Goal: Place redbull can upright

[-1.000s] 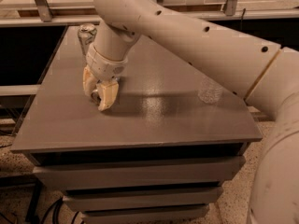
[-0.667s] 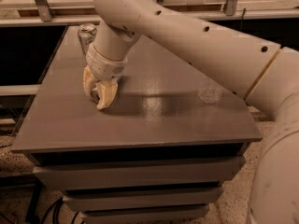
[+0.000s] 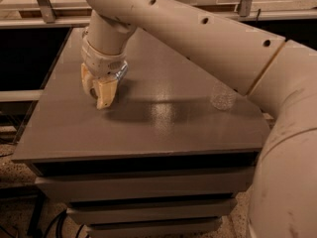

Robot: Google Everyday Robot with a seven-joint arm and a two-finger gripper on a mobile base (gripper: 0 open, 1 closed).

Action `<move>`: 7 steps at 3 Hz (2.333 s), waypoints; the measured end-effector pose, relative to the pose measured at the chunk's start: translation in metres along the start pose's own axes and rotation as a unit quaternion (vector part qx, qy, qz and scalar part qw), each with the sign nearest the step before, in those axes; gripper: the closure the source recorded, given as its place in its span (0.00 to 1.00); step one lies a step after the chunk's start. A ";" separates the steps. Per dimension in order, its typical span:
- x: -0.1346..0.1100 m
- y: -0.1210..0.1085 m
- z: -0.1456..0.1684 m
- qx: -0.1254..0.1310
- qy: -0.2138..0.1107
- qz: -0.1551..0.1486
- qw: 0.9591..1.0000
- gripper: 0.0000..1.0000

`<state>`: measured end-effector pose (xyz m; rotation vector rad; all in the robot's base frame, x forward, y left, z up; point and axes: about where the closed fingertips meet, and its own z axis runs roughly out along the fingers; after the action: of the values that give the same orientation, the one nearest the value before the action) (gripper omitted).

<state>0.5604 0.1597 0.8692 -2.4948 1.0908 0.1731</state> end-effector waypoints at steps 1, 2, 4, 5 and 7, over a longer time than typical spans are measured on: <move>-0.004 -0.012 -0.012 -0.009 -0.004 0.028 1.000 1.00; -0.010 -0.021 -0.025 -0.018 -0.029 0.054 0.998 1.00; -0.031 -0.024 -0.045 0.012 -0.084 0.122 0.989 1.00; -0.040 -0.024 -0.046 0.044 -0.096 0.188 0.976 1.00; -0.047 -0.035 -0.040 0.071 -0.132 0.299 0.943 1.00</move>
Offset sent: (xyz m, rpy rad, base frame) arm 0.0088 0.0115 0.0567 0.0616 0.1906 -0.1046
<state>0.5521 0.1964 0.9292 -1.8779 1.6361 0.5610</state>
